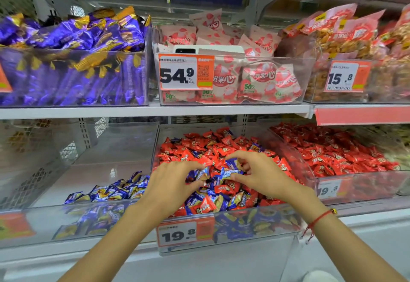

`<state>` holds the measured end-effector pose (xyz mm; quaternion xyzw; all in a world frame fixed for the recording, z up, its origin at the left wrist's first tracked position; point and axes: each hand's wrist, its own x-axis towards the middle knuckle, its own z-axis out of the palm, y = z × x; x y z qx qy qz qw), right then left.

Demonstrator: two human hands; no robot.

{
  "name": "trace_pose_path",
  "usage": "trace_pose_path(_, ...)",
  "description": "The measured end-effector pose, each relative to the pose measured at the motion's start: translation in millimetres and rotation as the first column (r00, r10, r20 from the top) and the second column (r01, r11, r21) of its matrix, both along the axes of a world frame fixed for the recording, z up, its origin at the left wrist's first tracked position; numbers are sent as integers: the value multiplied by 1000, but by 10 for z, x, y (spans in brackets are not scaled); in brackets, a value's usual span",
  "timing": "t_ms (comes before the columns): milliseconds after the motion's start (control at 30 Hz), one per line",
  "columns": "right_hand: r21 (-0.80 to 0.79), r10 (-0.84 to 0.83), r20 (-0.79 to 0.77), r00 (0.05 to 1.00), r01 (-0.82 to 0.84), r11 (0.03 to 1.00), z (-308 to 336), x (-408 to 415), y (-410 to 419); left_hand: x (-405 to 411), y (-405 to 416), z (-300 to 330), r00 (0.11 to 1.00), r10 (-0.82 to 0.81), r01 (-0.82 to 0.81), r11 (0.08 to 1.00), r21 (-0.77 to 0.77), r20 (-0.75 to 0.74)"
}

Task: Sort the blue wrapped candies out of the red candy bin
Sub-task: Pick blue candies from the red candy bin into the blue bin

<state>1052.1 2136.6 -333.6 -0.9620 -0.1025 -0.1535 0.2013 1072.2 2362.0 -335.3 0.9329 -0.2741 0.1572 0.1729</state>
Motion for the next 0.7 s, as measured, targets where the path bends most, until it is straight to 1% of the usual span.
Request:
trace_pose_path(67,74,11,18,1000,-12,997,14,8,6,-39,100,32,995,-14,-4,983,-183,-96)
trace_pose_path(133,134,32,83,996,-43,990,52,19,41,-31,189,64,991,-30,-21,931,-364,-132)
trace_pose_path(167,186,36,103,994,-55,981,84,17,82,-19,236,85,991,-22,-36,905,-423,-132)
trace_pose_path(200,260,44,103,994,-70,963,115,21,136,-9,289,110,993,6,-60,892,-448,-122)
trace_pose_path(300,477,123,67,990,-140,868,208,48,401,2,501,185,986,149,-165,903,-398,-70)
trace_pose_path(367,546,192,60,980,-193,815,238,80,671,22,700,207,971,235,-236,895,-379,-49)
trace_pose_path(400,554,226,74,971,-228,801,244,103,827,39,809,206,960,275,-275,883,-380,-56)
trace_pose_path(500,498,310,143,940,-339,798,255,177,1305,118,1108,151,922,368,-384,846,-370,-116)
trace_pose_path(567,399,314,159,936,-352,846,242,275,1563,171,1248,102,908,396,-418,831,-368,-136)
trace_pose_path(633,235,323,117,939,-342,910,230,387,1752,192,1340,63,903,401,-430,829,-357,-156)
trace_pose_path(700,8,326,18,945,-326,945,183,503,1848,199,1405,27,907,398,-420,848,-321,-137)
